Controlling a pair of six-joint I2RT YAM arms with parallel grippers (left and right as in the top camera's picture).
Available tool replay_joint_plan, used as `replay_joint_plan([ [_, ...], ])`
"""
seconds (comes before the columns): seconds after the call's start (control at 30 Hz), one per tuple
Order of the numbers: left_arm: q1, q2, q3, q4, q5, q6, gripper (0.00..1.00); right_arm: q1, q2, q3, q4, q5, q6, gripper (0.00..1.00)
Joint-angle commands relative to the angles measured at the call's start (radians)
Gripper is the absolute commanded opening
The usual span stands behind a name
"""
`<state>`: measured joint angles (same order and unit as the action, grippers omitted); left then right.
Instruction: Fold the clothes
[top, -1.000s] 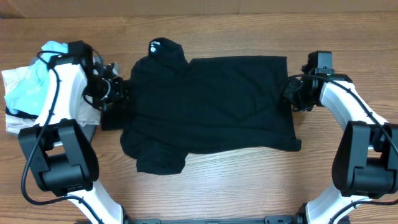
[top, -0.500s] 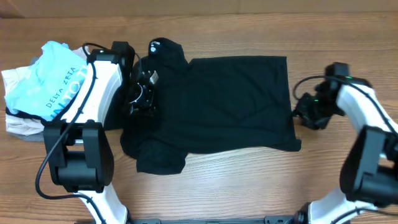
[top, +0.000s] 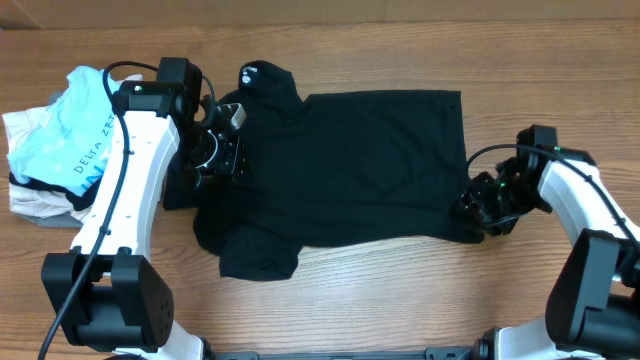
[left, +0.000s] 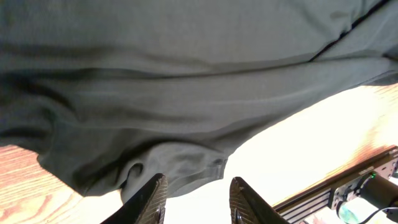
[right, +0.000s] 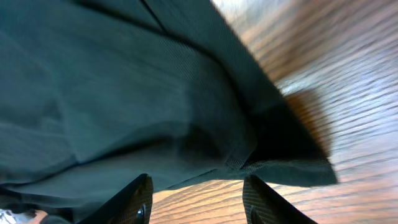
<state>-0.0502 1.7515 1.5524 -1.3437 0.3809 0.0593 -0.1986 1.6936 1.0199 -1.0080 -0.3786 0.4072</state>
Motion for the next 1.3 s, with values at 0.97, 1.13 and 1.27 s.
replay_joint_plan([
  [0.97,0.004,-0.014,0.014,0.006,-0.026,0.025,0.40,0.006,-0.001,-0.109,0.133,0.048,0.117,0.11],
  [1.13,0.004,-0.014,0.014,0.006,-0.026,0.043,0.40,-0.035,-0.045,-0.023,0.043,0.049,0.053,0.04],
  [1.27,0.004,-0.014,0.014,0.007,-0.026,0.051,0.42,-0.050,-0.110,0.077,-0.099,0.049,0.003,0.04],
])
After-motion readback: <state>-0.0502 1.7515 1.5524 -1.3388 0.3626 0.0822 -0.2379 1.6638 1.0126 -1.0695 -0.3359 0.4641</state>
